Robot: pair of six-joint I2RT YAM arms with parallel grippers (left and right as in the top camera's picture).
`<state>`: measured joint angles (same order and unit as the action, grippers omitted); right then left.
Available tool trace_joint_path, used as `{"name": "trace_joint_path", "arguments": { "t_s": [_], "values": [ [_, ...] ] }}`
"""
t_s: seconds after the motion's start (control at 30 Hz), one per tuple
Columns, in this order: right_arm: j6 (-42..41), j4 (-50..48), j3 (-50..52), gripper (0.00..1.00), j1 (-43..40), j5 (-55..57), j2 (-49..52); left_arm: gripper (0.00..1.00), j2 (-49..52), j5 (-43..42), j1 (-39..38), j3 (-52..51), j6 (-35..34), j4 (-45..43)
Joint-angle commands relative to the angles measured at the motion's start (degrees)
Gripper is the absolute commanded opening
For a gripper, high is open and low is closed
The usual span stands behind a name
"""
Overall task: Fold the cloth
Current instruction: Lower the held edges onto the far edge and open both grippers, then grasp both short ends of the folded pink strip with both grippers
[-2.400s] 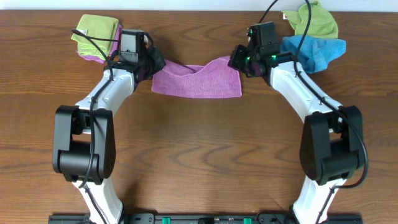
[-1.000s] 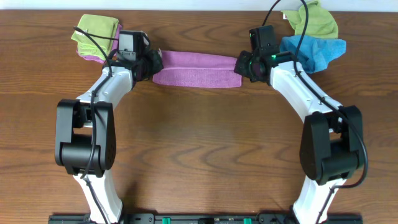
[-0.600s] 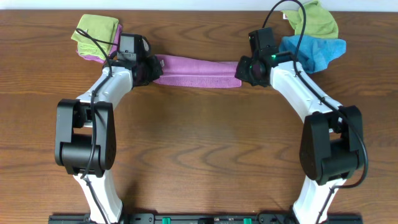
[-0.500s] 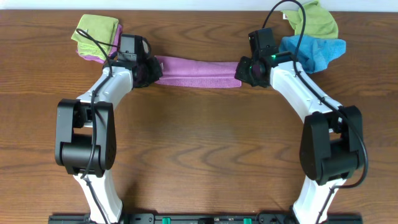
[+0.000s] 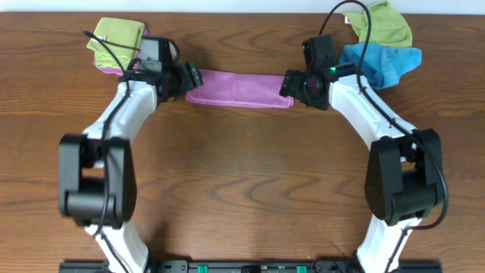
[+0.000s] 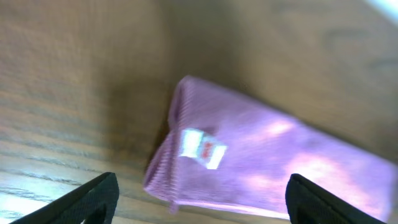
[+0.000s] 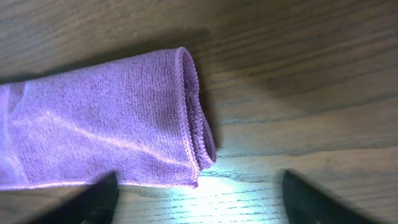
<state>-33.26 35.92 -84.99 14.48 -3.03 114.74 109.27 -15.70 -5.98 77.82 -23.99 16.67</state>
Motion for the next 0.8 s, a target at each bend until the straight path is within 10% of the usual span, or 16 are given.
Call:
{"name": "trace_joint_path", "arguments": {
  "t_s": [0.0, 0.03, 0.07, 0.77],
  "values": [
    [0.15, -0.92, -0.94, 0.02, -0.04, -0.39, -2.67, 0.47, -5.53, 1.14, 0.44, 1.11, 1.79, -0.24],
    [0.31, -2.01, -0.96, 0.01, -0.02, -0.39, -3.34, 0.14, -6.23, 1.16, 0.44, 1.11, 1.77, -0.57],
    [1.46, -3.98, -0.96, 0.02, 0.22, -0.44, -4.24, 0.06, -6.45, 1.18, 0.44, 1.09, 1.77, -1.09],
    [6.32, -11.04, -0.94, 0.02, 2.99, 3.5, 3.52, 0.06, 6.88, 6.64, -2.73, 1.09, 5.7, -5.81]
  ]
}}
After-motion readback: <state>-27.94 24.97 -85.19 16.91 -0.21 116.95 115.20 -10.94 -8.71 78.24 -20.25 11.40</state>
